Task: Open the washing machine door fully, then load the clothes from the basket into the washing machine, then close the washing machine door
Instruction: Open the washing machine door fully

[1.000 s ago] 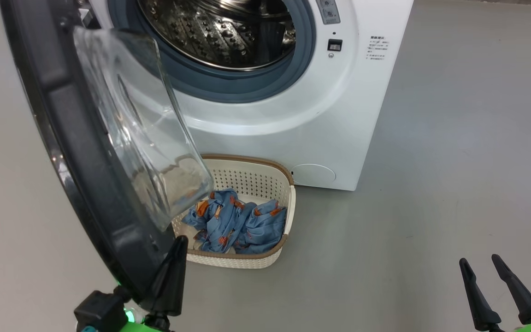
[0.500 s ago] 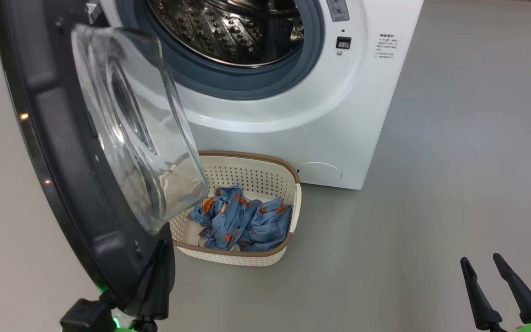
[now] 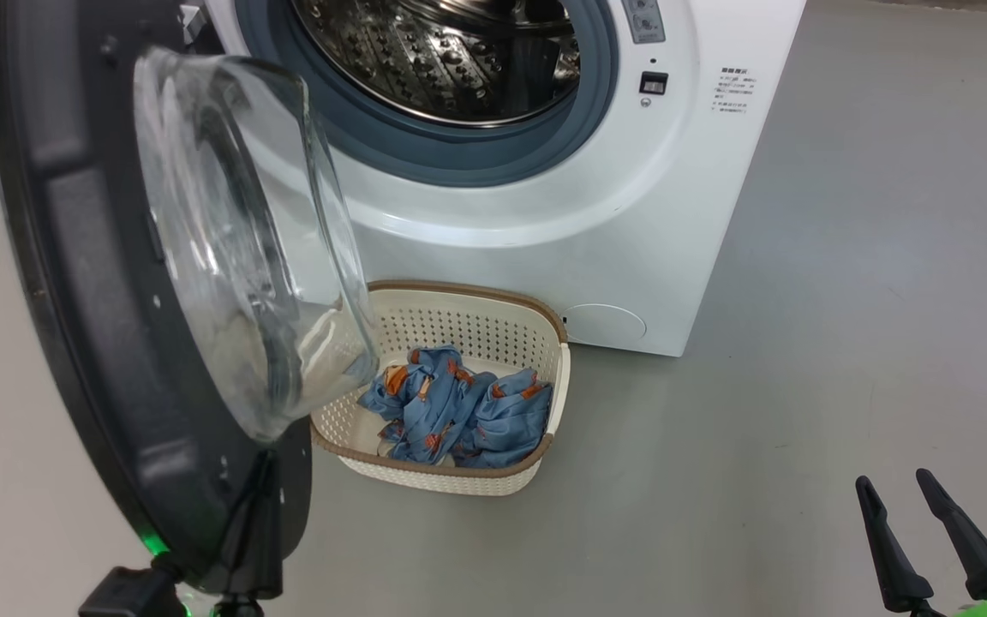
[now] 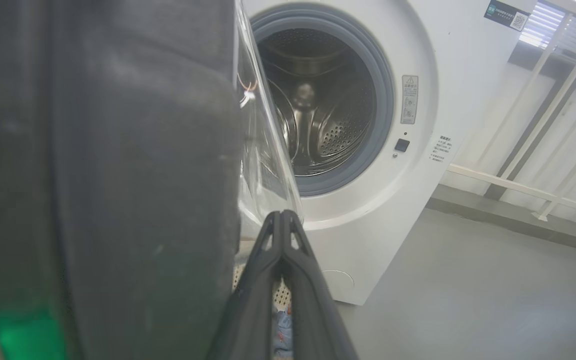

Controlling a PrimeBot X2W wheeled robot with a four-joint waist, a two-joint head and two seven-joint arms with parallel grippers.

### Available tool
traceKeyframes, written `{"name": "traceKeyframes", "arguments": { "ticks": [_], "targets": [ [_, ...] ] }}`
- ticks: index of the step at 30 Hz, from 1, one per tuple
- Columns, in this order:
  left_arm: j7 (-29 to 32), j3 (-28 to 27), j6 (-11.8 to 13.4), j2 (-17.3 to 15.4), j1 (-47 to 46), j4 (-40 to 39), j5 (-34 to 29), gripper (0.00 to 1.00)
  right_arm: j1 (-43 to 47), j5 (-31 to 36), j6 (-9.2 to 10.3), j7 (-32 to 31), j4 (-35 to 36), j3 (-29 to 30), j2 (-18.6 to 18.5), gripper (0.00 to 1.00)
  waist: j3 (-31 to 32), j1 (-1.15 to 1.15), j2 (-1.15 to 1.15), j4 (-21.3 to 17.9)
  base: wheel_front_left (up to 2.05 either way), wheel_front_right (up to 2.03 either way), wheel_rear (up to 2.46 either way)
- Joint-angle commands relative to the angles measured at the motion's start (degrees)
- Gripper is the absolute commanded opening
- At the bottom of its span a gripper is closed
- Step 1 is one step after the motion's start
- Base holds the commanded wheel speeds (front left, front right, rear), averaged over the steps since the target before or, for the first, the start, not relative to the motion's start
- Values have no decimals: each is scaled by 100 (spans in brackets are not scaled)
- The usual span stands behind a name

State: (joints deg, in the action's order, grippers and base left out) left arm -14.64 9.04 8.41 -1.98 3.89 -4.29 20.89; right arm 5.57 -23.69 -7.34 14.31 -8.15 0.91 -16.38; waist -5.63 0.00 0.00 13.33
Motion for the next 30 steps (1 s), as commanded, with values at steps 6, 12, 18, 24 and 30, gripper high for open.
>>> {"name": "traceKeyframes", "arguments": {
  "ticks": [6, 12, 18, 24, 30],
  "targets": [
    [-36, -497, 153, -89, -39, -151, -100, 0, -132, 52, -14, 69, 147, -86, -117, 100, -25, 0, 0, 2, 0, 0, 0],
    [-36, -700, 217, -89, -20, -128, -127, 0, -143, 65, -14, 69, 167, -85, -106, 100, -66, 0, 0, 0, 0, 0, 0],
    [-36, -955, 293, -89, -17, -109, -129, 0, -156, 62, -14, 69, 186, -72, -114, 100, -134, 0, 0, 17, 0, 0, 0],
    [-36, -1334, 297, -89, -50, -35, -184, 0, -178, 62, -14, 69, 188, -76, -123, 100, -183, 0, 0, 45, 0, 0, 0],
    [-36, -1716, 255, -119, -174, 111, -236, 0, -212, 55, -14, 69, 180, -96, -137, 100, -220, 0, 0, 81, 0, 0, 0]
  ]
}}
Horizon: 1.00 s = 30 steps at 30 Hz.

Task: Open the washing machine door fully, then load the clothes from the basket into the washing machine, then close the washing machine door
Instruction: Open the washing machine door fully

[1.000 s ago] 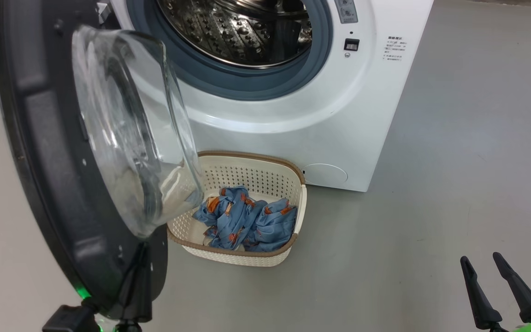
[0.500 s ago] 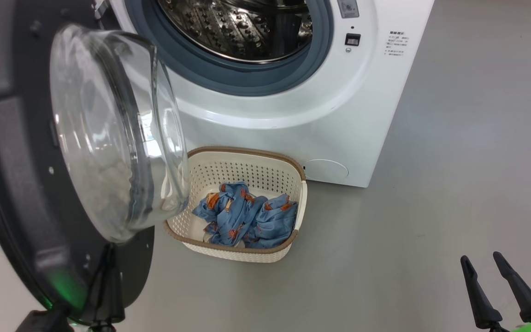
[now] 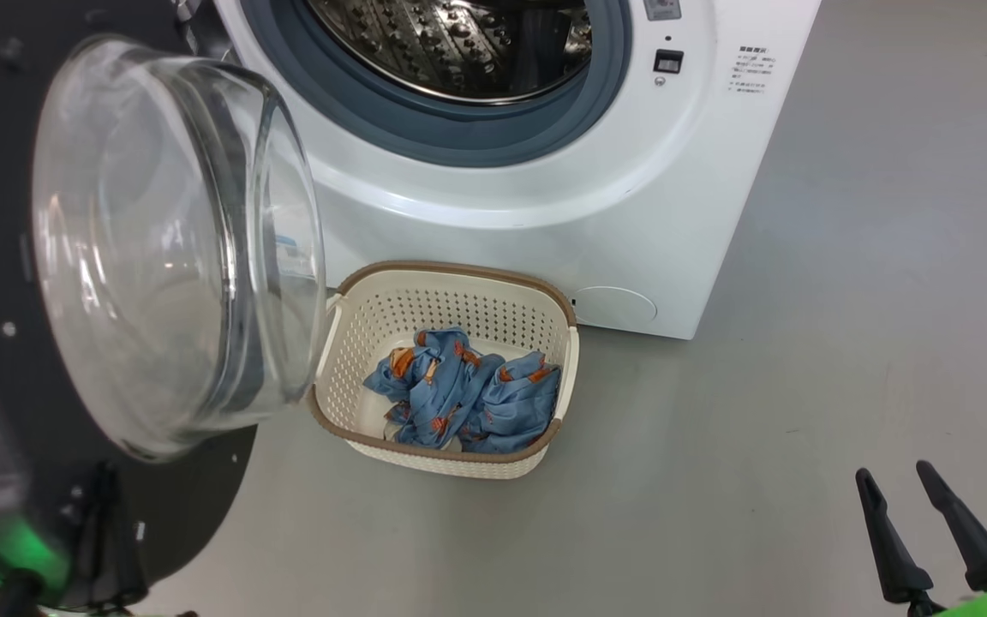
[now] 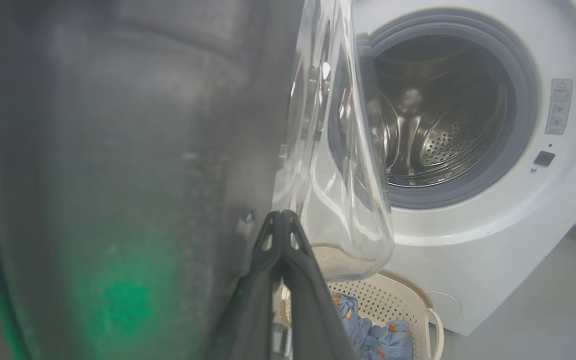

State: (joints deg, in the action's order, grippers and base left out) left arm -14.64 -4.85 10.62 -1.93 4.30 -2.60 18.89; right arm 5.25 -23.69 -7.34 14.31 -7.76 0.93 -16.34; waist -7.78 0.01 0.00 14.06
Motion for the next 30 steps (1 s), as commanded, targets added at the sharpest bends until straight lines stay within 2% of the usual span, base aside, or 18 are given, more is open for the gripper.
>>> {"name": "traceKeyframes", "arguments": {
  "ticks": [1, 21, 30],
  "targets": [
    [-36, -390, 24, -136, -245, -24, -32, 0, -184, 55, -14, 69, 141, -107, -143, 100, -12, 0, 0, 11, 0, 0, 0],
    [-36, -1427, -121, -392, -756, 612, -108, 0, -171, 51, -14, 69, 157, -132, -157, 100, -79, 0, 0, 29, 0, 0, 0],
    [-36, -1799, -206, -611, -1021, 1020, -152, 0, -197, 49, -14, 69, 164, -167, -173, 100, -117, 0, 0, 58, 0, 0, 0]
  ]
}}
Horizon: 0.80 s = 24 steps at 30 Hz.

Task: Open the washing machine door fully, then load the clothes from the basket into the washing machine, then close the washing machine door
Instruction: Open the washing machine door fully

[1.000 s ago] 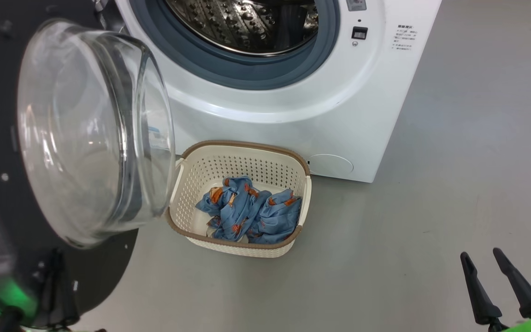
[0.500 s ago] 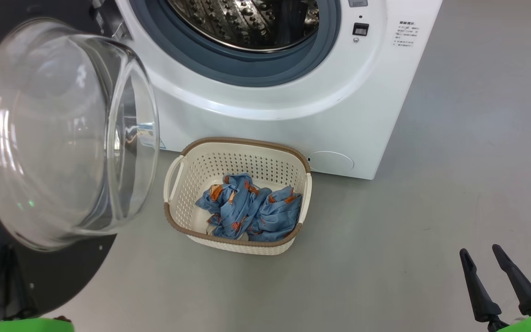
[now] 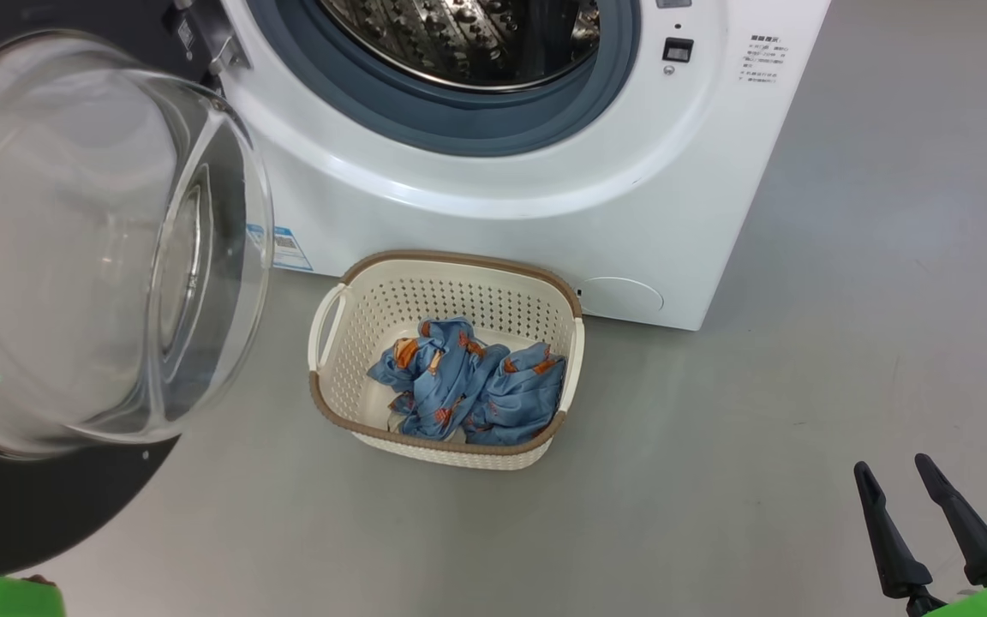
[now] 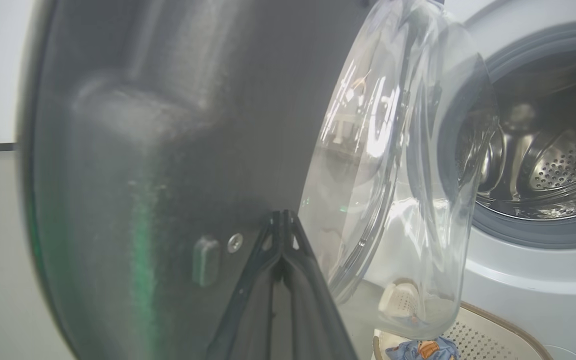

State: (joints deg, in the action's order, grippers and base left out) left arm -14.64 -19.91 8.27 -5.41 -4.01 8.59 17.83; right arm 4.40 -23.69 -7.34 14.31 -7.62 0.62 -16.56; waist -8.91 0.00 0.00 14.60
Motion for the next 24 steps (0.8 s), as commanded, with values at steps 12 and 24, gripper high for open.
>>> {"name": "traceKeyframes", "arguments": {
  "ticks": [12, 24],
  "targets": [
    [-36, -773, -102, -764, -845, 642, -87, 0, -195, 45, -14, 69, 197, -125, -220, 100, -216, 0, 0, 18, 0, 0, 0],
    [-36, -1103, -205, -1243, -1517, 1300, -194, 0, -368, 36, -14, 69, 261, -118, -297, 100, -588, 0, 0, -21, 0, 0, 0]
  ]
}}
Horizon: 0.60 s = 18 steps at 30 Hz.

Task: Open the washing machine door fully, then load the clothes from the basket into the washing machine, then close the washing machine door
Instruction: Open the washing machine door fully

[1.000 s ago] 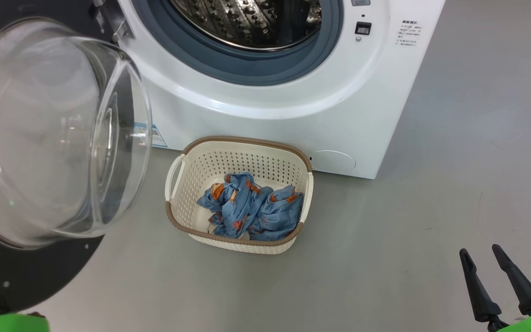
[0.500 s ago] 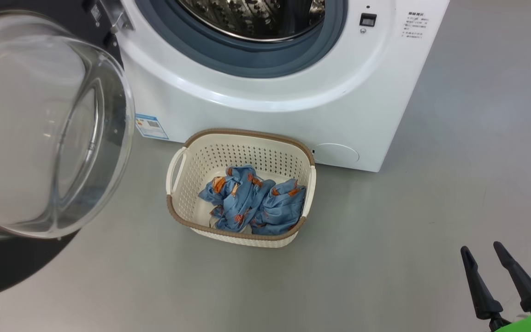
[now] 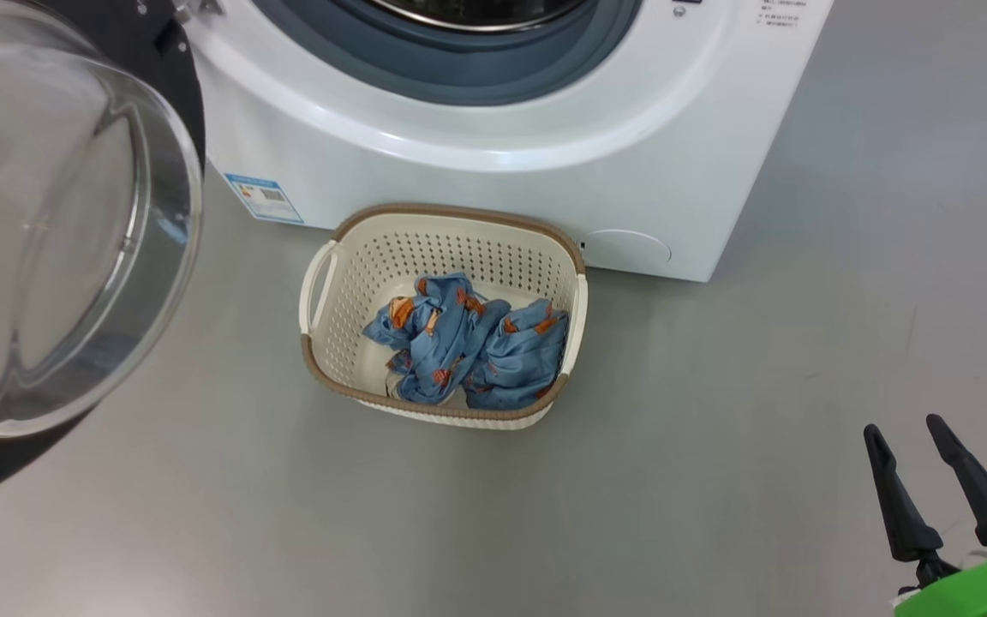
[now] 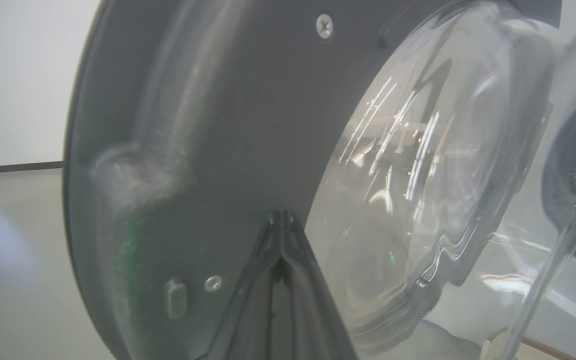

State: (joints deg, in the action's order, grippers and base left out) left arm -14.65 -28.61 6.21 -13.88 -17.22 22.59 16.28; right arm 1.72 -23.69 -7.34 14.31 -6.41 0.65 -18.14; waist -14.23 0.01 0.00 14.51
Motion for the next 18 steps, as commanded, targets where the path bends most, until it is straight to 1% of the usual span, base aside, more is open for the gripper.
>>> {"name": "traceKeyframes", "arguments": {
  "ticks": [1, 9, 18],
  "targets": [
    [-35, -260, 10, -432, -247, -50, -49, 0, -119, 35, -14, 69, 145, -122, -144, 100, -95, -1, 0, -17, 0, 0, 0],
    [-35, -430, 104, -605, -518, 245, -102, 0, -211, 20, -14, 69, 150, -112, -180, 100, -225, -1, 0, -32, 0, 0, 0],
    [-19, -437, 248, -662, -581, 358, -152, 0, -258, 18, -14, 69, 147, -138, -196, 100, -226, -1, 0, -42, 0, 0, 0]
  ]
}}
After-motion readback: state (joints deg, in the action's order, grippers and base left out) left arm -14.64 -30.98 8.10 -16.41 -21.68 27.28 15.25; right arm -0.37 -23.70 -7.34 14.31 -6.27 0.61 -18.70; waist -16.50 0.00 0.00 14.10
